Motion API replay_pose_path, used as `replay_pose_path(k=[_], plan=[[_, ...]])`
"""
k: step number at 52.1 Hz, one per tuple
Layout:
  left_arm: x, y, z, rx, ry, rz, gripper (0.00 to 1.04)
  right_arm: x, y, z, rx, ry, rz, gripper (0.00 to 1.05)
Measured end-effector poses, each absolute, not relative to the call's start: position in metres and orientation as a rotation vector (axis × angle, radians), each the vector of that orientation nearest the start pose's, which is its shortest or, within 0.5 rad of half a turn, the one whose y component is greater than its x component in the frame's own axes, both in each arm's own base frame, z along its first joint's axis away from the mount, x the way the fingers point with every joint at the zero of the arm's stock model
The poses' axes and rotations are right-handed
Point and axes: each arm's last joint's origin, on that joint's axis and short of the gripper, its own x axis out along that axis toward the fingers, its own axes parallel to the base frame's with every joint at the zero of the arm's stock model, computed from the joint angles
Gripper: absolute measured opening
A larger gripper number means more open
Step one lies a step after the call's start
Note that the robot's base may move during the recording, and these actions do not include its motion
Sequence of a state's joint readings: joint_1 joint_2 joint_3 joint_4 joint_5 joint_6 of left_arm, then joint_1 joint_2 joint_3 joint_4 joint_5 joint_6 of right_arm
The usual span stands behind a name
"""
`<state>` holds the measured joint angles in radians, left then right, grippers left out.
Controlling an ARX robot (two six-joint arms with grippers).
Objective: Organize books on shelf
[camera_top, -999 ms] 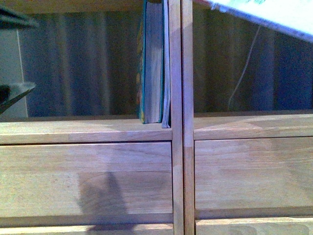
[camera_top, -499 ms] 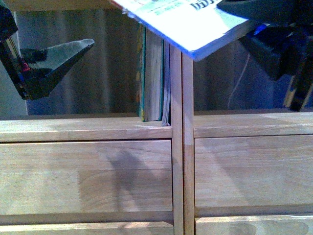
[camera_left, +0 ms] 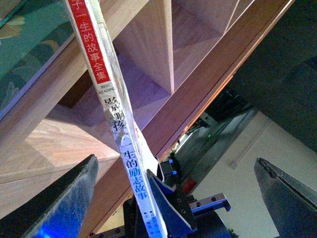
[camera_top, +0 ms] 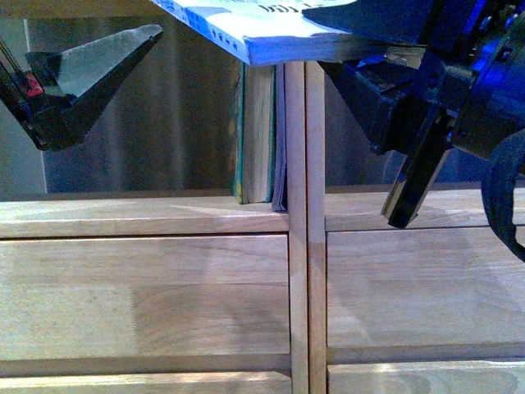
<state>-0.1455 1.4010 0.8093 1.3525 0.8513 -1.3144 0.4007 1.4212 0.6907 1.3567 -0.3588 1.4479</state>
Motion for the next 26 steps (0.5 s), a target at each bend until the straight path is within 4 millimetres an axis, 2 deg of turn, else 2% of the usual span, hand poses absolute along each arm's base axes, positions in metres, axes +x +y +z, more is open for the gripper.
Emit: replay_pose_path(k=[17,26], plan=[[0.271,-0.061,0.332,-0.904,0.017,-1.210,0.97,0.247,0.125,0.302,1.339,0.018,1.102,0.07],[0.274,-0.063,0.334,-0.919,0.021,-1.195,0.74,0.240,0.133,0.305,1.324,0.039,1.153,0.07]])
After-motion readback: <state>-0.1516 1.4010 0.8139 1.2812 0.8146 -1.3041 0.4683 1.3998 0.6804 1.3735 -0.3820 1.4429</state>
